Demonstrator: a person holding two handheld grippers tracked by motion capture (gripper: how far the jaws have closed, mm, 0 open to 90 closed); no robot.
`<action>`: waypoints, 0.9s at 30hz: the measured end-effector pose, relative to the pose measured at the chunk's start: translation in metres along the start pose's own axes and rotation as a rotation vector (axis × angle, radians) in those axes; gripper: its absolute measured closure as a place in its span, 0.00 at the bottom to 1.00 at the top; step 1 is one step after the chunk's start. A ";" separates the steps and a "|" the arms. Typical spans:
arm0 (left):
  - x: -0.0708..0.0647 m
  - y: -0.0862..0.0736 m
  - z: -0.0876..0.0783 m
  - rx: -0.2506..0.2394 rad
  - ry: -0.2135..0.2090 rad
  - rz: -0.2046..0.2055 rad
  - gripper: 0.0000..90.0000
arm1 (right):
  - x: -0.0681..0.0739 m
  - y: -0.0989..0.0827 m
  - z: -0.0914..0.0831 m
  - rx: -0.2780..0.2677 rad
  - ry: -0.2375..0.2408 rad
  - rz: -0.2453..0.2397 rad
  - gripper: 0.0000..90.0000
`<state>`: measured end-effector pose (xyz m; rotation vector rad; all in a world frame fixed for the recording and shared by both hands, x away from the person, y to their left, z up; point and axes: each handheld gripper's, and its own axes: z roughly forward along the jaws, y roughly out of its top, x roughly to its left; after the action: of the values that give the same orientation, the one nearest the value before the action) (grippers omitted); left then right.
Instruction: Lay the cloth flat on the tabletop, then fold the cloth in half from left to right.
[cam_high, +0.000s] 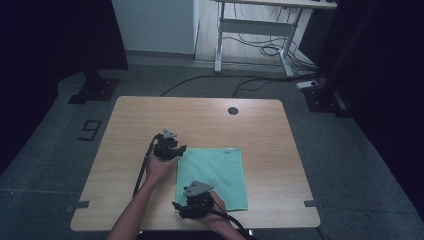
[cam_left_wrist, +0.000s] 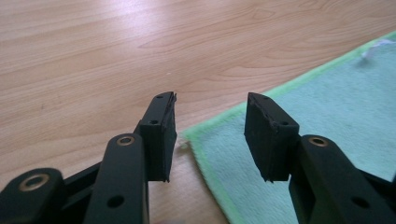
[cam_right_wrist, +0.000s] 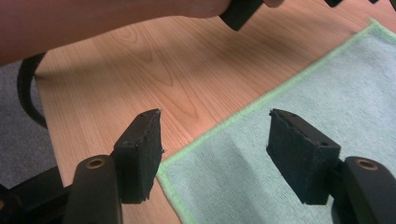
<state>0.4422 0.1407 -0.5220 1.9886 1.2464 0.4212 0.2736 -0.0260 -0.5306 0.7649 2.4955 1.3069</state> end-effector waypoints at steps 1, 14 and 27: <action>0.000 0.000 0.000 0.000 0.000 0.000 0.60 | 0.000 0.000 0.001 -0.001 0.003 -0.002 0.40; 0.009 -0.001 0.018 0.053 0.016 -0.001 0.62 | 0.004 -0.001 0.001 -0.011 0.016 -0.007 0.41; 0.002 -0.004 0.023 0.068 0.005 0.039 0.84 | 0.018 -0.011 0.004 0.026 0.067 -0.043 0.49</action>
<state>0.4550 0.1341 -0.5403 2.0731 1.2414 0.4081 0.2566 -0.0187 -0.5406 0.6805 2.5708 1.3092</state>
